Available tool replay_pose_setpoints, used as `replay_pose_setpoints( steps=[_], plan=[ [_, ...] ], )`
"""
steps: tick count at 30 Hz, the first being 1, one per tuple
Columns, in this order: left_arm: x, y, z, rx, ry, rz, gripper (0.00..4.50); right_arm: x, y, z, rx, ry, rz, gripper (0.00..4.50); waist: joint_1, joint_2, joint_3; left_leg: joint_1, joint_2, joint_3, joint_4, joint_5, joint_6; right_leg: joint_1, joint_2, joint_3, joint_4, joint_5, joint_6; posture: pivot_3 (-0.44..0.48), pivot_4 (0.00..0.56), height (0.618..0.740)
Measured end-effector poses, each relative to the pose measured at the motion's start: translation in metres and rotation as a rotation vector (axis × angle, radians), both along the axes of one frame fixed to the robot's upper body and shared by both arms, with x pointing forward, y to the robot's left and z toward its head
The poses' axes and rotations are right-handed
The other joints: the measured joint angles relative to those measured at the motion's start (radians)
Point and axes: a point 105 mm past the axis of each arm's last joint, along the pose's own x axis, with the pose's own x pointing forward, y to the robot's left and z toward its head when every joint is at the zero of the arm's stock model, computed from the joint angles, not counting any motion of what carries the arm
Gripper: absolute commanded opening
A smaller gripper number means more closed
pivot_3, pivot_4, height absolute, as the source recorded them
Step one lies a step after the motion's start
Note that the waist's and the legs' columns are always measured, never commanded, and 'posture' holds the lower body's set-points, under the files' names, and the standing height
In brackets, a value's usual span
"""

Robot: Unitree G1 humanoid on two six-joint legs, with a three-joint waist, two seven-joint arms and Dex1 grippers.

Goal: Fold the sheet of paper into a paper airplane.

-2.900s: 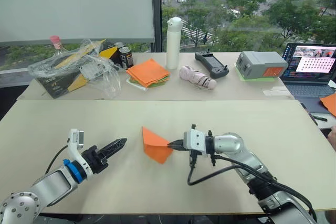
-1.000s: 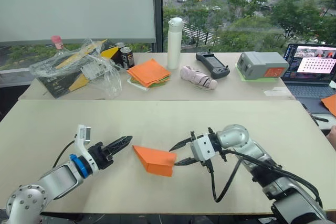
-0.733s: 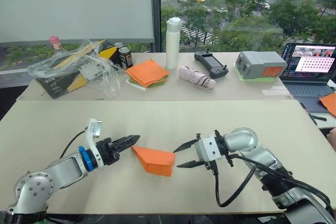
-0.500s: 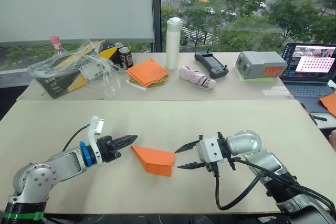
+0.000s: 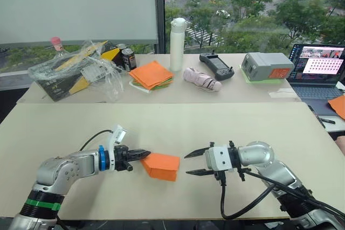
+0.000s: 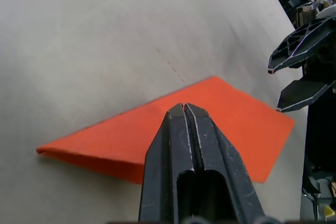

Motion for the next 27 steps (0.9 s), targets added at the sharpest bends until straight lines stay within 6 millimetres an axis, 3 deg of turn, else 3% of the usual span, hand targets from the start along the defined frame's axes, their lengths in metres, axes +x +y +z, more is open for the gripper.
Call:
replay_pose_setpoints(
  steps=[17,27],
  plan=[
    [0.003,0.002,-0.014,0.043,0.004,-0.025,0.03,-0.003,0.002,0.004,-0.005,-0.129,0.049,2.27,0.002,0.0,0.0,0.0,0.0,0.0,0.001,0.0,0.0,0.0,0.0,0.0,0.001,0.0,0.0,0.0,0.15,0.74],
    [0.001,0.004,-0.015,0.043,0.007,-0.023,0.03,0.001,0.01,-0.014,0.027,-0.233,0.075,2.27,0.0,0.0,0.0,0.001,0.0,0.0,0.001,0.0,0.0,0.0,0.0,0.0,0.003,0.0,0.0,0.0,0.15,0.74]
  ],
)
